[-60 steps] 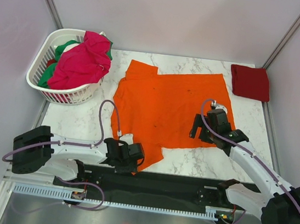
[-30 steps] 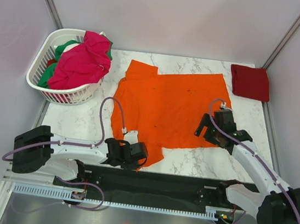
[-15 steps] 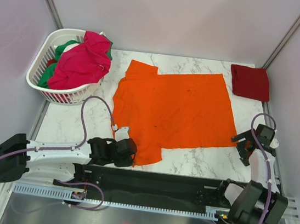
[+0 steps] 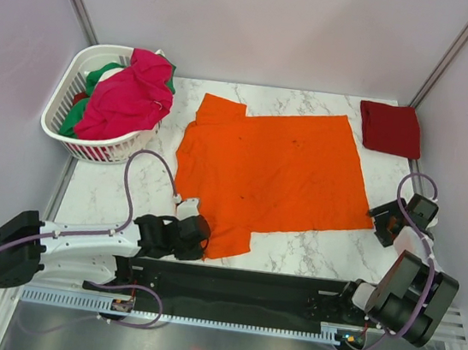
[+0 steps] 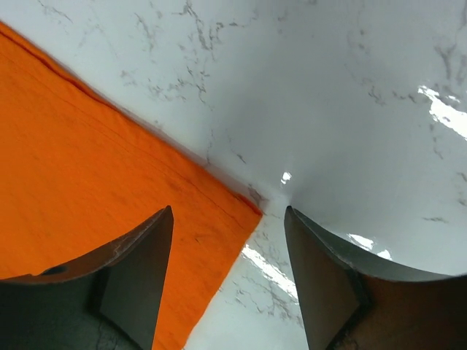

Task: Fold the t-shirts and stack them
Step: Flatten the tshirt out

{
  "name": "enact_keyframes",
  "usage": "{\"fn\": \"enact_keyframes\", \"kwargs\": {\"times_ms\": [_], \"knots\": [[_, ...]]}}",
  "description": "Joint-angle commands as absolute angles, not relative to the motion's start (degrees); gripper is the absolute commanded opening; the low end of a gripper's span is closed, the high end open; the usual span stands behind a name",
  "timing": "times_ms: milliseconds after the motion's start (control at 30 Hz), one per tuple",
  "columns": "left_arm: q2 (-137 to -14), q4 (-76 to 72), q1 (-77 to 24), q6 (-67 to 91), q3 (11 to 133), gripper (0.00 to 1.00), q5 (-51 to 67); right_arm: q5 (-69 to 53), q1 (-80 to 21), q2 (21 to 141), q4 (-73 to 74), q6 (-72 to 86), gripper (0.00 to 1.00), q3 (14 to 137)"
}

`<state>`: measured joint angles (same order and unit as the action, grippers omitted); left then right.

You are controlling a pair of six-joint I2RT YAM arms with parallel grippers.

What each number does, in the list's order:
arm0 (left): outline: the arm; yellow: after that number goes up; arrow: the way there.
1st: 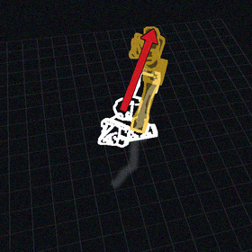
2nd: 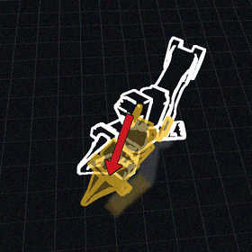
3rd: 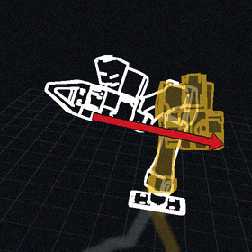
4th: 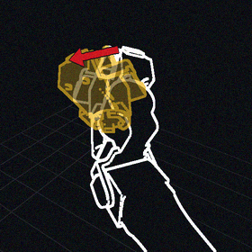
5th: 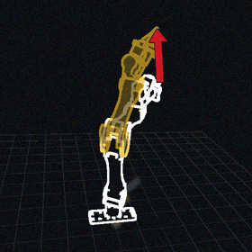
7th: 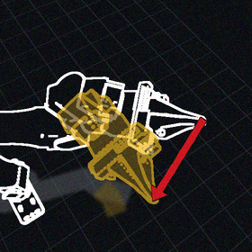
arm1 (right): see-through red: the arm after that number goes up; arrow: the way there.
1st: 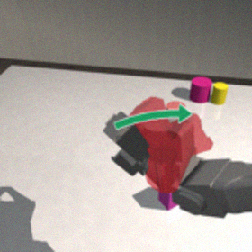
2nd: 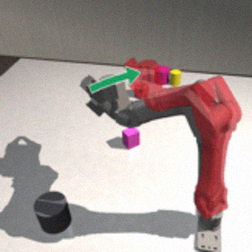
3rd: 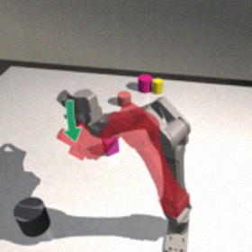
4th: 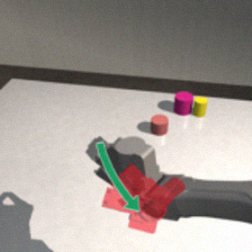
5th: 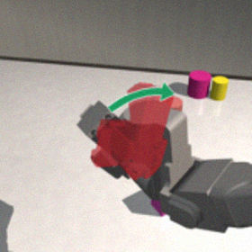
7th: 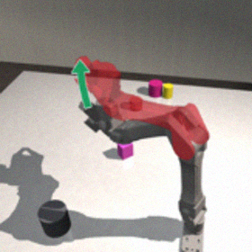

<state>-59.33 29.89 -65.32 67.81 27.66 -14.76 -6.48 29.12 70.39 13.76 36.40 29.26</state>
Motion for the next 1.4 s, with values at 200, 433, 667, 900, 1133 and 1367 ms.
{"fn": "enact_keyframes", "kwargs": {"times_ms": [200,433,667,900,1133,1367], "knots": [[-61.44,29.44,-64.86,64.42,30.14,0.02,-15.82,-11.86,29.27,75.06,8.97,34.98,0.50,24.79],[-62.40,29.44,-64.69,64.69,30.41,0.02,-15.91,-15.64,29.27,74.27,8.96,34.10,0.19,23.91],[-61.26,30.93,-64.60,63.46,32.25,0.02,-14.94,-17.05,29.35,70.33,13.08,33.93,0.00,25.05],[-53.10,44.09,-64.51,65.92,35.33,0.02,-17.31,-19.42,29.27,62.50,23.28,32.61,0.00,28.65],[-44.13,52.46,-64.51,67.68,36.29,0.02,-19.95,-19.51,29.27,56.08,28.21,33.49,0.00,28.92],[-48.77,56.78,-63.90,63.47,45.25,0.03,-21.80,-22.06,29.27,57.56,28.65,33.66,0.00,32.16]]}}
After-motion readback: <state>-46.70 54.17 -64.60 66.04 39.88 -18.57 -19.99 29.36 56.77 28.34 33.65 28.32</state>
